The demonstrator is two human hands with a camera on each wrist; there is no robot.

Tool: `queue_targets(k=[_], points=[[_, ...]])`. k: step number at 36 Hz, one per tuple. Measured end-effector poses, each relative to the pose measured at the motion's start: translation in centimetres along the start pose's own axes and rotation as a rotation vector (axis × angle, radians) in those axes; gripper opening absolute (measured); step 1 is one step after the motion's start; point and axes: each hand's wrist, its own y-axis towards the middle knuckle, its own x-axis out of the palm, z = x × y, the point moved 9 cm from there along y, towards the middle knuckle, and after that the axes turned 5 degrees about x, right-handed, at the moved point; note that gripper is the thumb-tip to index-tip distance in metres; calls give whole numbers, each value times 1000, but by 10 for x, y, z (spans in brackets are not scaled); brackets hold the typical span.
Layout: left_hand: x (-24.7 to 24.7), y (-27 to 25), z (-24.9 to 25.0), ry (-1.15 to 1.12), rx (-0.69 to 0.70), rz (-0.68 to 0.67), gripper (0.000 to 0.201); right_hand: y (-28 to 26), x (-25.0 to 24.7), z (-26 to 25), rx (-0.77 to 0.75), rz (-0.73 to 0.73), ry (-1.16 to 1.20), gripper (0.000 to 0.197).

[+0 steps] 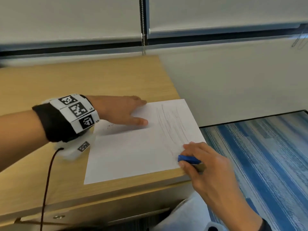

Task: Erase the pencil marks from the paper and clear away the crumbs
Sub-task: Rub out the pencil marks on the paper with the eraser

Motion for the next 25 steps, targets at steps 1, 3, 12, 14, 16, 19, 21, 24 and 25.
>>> queue_targets(k=[1,3,12,14,16,19,21,24,25], points=[[-4,5,6,-14,17,33,90,0,1,1,5,-5,-9,23],[-4,15,14,-8,14,27,91,0,2,2,17,-13,-5,24],[0,27,19,116,-84,-77,84,19,-29,-19,56,-43,125,26],[0,25,18,97,-88,-66,88,38,-41,-27,76,-55,150,19],[0,25,16,86,-87,-59,91,65,-46,-29,114,-109,200,14],[0,26,14,85,-87,-46,93,105,-38,-27,177,-201,276,10],[0,27,13,90,-84,-33,94,126,-27,-25,226,-264,341,10],[1,27,12,94,-85,-15,94,148,-7,-26,308,-374,440,12],[2,27,11,92,-87,-20,96,152,-1,-27,324,-407,462,13]])
